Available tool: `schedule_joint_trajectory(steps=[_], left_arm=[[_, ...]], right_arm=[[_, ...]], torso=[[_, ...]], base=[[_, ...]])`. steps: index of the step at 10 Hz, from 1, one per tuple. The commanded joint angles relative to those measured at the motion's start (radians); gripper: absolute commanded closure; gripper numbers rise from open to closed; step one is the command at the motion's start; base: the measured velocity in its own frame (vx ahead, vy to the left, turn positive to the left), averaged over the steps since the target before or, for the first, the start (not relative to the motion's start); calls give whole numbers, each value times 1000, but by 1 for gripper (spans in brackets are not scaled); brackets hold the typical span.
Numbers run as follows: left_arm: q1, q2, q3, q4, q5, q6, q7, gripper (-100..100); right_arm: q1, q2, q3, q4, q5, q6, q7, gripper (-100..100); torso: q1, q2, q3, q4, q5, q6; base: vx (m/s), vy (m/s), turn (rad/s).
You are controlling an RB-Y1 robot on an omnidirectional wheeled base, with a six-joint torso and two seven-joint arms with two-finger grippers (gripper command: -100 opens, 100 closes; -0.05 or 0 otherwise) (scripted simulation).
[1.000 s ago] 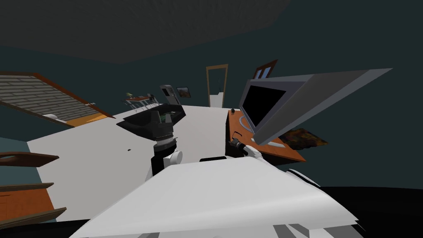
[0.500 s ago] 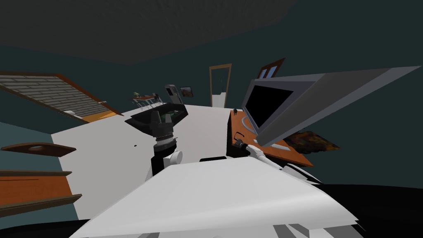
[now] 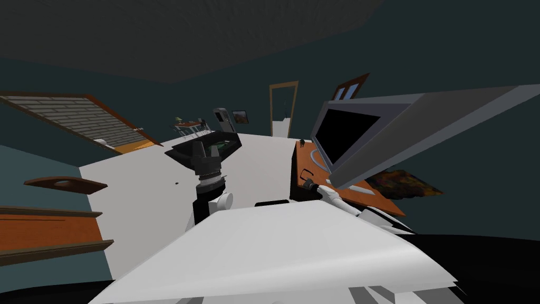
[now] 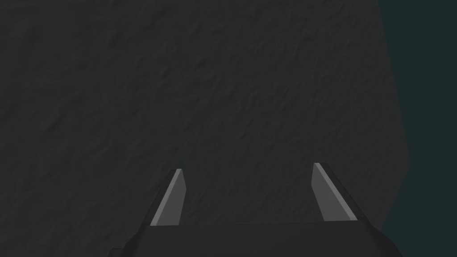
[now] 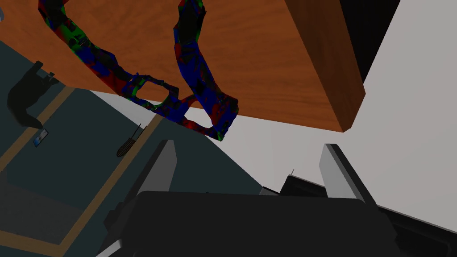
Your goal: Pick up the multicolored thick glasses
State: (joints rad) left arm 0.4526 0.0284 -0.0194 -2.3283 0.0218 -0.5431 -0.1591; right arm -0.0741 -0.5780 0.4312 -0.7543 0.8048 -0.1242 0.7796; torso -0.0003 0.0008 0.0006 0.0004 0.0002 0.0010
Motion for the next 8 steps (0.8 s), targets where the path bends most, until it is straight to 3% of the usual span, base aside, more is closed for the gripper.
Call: schedule_joint_trajectory(steps=[1,5,7,8], left_arm=[[0,0,0,0,0,0,0,0],[0,0,0,0,0,0,0,0],[0,0,0,0,0,0,0,0],[0,0,0,0,0,0,0,0]], right_arm=[[-20,-13,5,50,24,10,28,-100],[-46,-41,21,130,59,24,63,-100],[-51,-34,11,140,60,13,74,-100],[-51,-37,16,137,59,17,68,0]], torso=[[0,0,0,0,0,0],[0,0,0,0,0,0],[0,0,0,0,0,0],[0,0,0,0,0,0]], base=[[-12,17,114],[-10,14,58],[-4,4,10],[0,0,0]])
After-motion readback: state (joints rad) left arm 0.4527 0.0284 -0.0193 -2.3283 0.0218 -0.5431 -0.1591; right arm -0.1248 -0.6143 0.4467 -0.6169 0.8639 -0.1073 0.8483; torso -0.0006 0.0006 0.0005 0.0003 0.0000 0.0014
